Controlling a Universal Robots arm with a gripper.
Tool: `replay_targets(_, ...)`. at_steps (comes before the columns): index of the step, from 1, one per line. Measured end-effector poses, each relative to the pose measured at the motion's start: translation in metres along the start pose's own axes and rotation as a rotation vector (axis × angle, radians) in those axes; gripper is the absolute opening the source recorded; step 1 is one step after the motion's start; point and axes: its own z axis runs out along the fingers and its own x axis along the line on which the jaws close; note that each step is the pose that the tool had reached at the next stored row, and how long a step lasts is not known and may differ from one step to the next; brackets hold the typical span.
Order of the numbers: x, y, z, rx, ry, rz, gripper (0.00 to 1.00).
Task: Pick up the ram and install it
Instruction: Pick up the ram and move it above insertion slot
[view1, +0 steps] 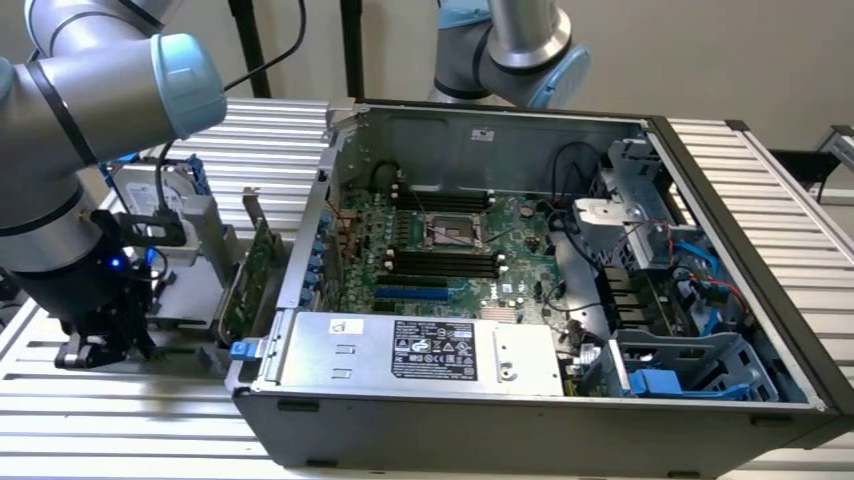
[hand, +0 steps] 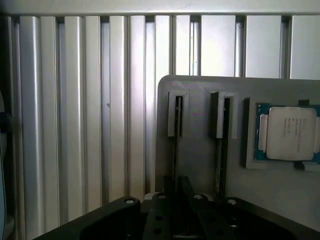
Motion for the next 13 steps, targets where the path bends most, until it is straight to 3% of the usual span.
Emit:
replay_targets(1,0.0,-0.0001,0.0001,0.0002,0.0,-0.001,0.2)
replay_targets(4,-0.0001,-0.0001,0.0002,0.0003,0.0001,-0.003,0.2)
replay_targets(6,-0.0001,-0.0002,0.0,0.0002,0.0003,-0.004,0.14)
replay_targets(13,-0.0001,-0.0004,0.0001,0.0001,0.0018,-0.005,0.14)
